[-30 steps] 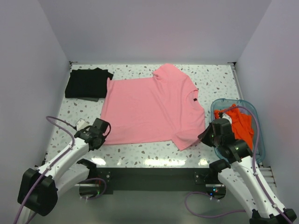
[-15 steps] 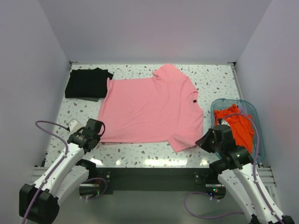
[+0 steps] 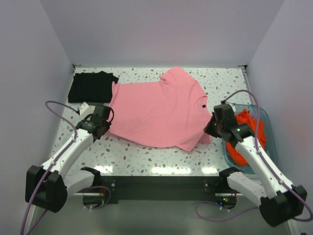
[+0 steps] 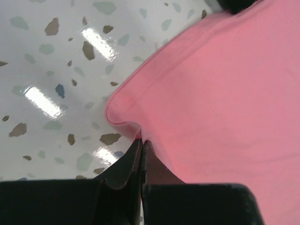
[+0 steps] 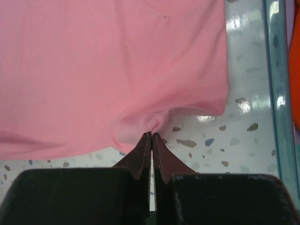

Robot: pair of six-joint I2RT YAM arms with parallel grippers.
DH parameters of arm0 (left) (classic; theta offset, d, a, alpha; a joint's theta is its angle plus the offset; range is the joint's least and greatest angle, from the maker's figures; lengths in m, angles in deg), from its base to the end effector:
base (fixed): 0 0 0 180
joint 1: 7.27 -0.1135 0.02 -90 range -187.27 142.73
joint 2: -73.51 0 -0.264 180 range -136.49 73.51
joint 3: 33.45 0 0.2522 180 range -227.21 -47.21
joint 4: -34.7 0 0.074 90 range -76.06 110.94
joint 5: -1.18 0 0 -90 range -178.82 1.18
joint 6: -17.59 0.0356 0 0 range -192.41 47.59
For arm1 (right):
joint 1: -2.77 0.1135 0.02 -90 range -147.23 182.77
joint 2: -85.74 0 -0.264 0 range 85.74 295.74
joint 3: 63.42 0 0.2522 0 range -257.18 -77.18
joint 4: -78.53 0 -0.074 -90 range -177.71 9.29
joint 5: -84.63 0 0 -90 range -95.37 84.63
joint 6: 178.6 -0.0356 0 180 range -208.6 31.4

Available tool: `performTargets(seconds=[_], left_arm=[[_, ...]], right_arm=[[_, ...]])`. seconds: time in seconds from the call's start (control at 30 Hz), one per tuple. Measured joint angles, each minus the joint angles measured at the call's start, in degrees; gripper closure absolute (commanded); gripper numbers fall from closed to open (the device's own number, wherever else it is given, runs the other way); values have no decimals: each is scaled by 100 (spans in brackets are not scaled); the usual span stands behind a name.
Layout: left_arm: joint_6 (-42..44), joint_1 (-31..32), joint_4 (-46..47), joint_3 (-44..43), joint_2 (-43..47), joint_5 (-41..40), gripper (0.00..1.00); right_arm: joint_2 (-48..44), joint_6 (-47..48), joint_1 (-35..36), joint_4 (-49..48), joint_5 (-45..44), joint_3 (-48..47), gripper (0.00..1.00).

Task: Fold and stack the t-shirts
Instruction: Fold the tshirt

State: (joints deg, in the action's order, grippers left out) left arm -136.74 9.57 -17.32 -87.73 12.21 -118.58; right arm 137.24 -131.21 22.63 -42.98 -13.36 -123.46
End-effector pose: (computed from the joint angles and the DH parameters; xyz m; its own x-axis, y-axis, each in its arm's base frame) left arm 0.1941 -0.0403 0.2243 -0.3619 -0.7079 -0.6065 -0.7367 0.6159 -0.2793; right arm 0.1666 0.0549 0.2739 -0.7007 0.4597 -0.5456 0.3017 0.8839 0.3573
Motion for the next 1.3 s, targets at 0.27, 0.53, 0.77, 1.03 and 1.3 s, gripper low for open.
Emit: performTargets(seconds=[0.27, 0.53, 0.77, 1.03, 1.3], left_arm=[[452, -527, 841, -1104, -1773, 157, 100], [704, -990, 1235, -1659, -2855, 468, 100], [848, -1150, 1412, -1838, -3202, 702, 100], [1012, -1246, 1541, -1891, -3276, 844, 100], [1040, -1272, 1659, -1888, -3276, 905, 100]], right_arm=[[2966, 590, -17, -922, -472, -1840, 100], [4385, 837, -280, -1191, -470, -2887, 100], [4680, 874, -660, -1239, -396, -3095, 100], [4723, 881, -824, -1274, -280, -3178, 100], [4540, 887, -1023, -1335, -273, -3036, 100]])
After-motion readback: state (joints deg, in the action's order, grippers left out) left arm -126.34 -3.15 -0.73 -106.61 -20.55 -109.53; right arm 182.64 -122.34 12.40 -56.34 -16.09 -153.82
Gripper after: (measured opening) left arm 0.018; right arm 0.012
